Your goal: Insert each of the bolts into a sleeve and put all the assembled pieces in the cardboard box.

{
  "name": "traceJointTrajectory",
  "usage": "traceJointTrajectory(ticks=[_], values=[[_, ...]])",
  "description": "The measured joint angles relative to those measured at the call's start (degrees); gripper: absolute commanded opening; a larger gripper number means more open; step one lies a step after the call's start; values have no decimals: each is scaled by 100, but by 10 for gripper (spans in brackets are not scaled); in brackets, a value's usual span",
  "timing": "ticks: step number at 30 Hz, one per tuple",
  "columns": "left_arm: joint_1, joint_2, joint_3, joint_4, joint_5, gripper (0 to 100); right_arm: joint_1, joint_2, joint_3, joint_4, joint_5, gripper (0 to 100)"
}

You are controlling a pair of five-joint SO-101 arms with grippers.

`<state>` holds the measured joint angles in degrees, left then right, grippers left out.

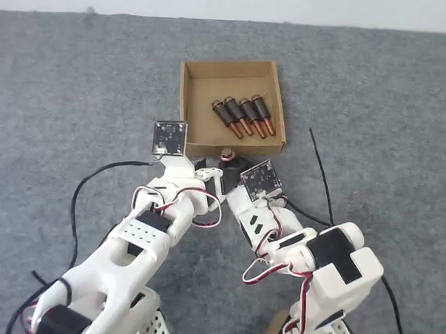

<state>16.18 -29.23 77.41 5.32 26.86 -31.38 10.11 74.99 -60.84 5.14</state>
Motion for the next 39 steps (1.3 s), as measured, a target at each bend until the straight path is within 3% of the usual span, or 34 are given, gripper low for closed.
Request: traceJointTrajectory(ticks=[10,17,22,25,29,39], values=[[44,-422,-18,158,-26,317,0,0,-9,0,0,6],[0,-2374,0,1881,-26,316,0,158,-343,0,0,6],[-448,-3446,26,2866,-26,312,0,193,-360,0,0,6],[-774,-3596,26,3165,-26,232,0,193,-360,0,0,6],[-1090,-3596,26,3244,-26,15,0,193,-360,0,0,6],[-1987,-3015,26,3262,-9,11,0,193,-343,-9,211,6]])
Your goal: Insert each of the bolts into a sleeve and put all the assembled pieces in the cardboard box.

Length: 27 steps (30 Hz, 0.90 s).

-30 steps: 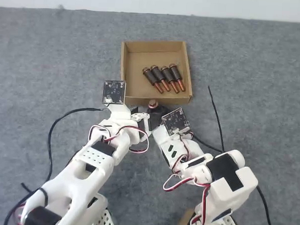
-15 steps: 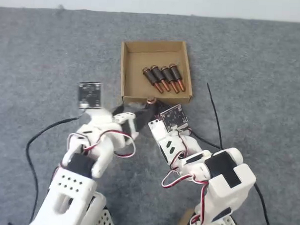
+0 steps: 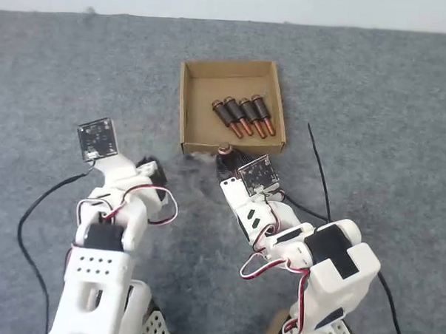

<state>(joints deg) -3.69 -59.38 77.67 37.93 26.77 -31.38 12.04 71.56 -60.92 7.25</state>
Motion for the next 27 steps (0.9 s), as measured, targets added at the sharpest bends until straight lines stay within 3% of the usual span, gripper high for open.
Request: traceJointTrajectory(ticks=[7,16,22,27], values=[[-167,1354,-9,501,-695,12,0,0,105,0,1424,6],[-167,2277,-105,738,-985,12,211,-1143,1002,26,1495,6],[-167,2435,-105,870,-1512,12,703,-2031,1073,1002,1503,6],[-167,2435,-105,1301,-2189,12,782,-3112,1073,2532,1512,6]])
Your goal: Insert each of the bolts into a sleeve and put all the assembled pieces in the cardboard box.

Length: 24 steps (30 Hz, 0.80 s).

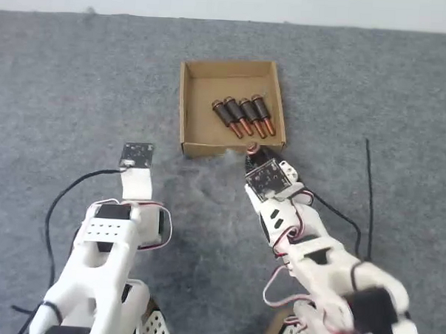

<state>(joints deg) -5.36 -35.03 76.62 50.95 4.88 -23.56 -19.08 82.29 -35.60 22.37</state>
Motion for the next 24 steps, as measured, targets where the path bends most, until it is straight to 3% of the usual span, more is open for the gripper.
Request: traceJointTrajectory(ticks=[9,19,24], values=[[0,0,-9,167,-492,12,264,-1582,-949,3982,-9,6],[0,0,-193,237,-853,12,536,-1530,-2418,5354,-457,6],[0,0,-334,334,-853,12,545,-519,-3842,6338,-466,6]])
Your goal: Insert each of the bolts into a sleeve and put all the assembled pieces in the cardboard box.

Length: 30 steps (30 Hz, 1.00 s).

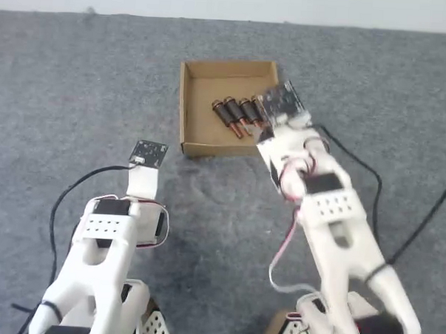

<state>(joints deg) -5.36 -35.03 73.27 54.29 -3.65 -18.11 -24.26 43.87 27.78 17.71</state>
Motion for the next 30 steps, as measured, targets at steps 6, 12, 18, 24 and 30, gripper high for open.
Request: traceJointTrajectory(ticks=[6,12,18,24,30], values=[[0,0,-44,9,0,12,-9,1565,-1925,853,0,9],[0,0,-44,9,0,12,-9,3279,-3789,1459,0,10],[0,0,-62,9,0,12,167,4791,-5468,2251,0,35],[0,0,-149,9,0,13,290,5714,-6497,2382,0,80],[0,0,-149,-105,0,13,290,5864,-6778,2382,0,80]])
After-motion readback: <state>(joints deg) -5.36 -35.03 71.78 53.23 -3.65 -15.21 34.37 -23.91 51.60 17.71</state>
